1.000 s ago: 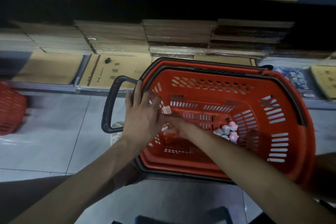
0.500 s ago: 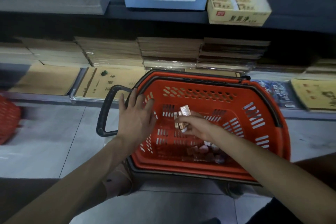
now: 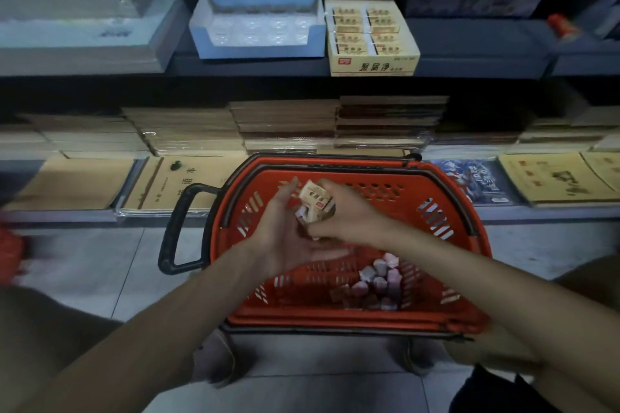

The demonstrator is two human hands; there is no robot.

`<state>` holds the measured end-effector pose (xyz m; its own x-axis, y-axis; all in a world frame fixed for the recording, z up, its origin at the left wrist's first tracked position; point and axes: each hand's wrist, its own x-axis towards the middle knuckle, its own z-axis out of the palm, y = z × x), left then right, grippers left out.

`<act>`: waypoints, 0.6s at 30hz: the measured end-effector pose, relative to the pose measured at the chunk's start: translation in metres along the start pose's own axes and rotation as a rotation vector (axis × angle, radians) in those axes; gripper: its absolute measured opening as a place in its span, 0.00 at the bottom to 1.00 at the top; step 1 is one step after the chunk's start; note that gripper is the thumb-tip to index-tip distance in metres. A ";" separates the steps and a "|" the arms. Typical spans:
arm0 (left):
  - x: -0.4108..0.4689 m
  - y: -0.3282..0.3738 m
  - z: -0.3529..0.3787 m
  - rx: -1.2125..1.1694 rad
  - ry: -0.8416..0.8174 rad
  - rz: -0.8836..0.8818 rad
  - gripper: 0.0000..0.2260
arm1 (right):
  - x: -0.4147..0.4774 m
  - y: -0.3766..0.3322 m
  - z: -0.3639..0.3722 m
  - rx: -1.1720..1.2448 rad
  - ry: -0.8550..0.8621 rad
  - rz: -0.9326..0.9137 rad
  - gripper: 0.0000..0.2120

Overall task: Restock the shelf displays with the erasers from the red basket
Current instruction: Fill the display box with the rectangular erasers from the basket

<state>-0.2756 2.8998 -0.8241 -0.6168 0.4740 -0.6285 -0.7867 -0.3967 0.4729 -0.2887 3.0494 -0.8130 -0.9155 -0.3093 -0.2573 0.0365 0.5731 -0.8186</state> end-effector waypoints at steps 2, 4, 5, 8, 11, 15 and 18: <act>0.002 -0.002 0.006 -0.058 -0.012 0.007 0.25 | -0.008 -0.004 -0.002 -0.133 0.006 -0.056 0.19; 0.004 -0.001 0.012 -0.090 0.009 0.038 0.22 | -0.013 -0.006 -0.004 -0.285 0.017 -0.106 0.16; 0.006 -0.001 0.014 -0.102 0.010 0.050 0.22 | -0.015 -0.006 -0.004 -0.383 0.029 -0.144 0.15; 0.014 0.002 0.015 -0.090 -0.011 0.078 0.21 | -0.018 0.000 -0.006 -0.625 0.072 -0.226 0.20; 0.017 0.004 0.010 -0.098 -0.044 0.077 0.19 | -0.022 0.003 -0.009 -0.802 0.061 -0.202 0.28; 0.019 0.001 -0.002 -0.051 -0.087 0.090 0.11 | -0.025 -0.002 -0.018 -0.786 -0.132 -0.148 0.32; 0.017 0.001 -0.015 -0.080 -0.053 0.088 0.08 | -0.020 0.003 -0.019 -0.505 -0.139 -0.169 0.27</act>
<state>-0.2867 2.8959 -0.8432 -0.6858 0.4743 -0.5520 -0.7259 -0.4996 0.4727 -0.2784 3.0720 -0.8006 -0.8293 -0.5061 -0.2372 -0.3343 0.7893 -0.5151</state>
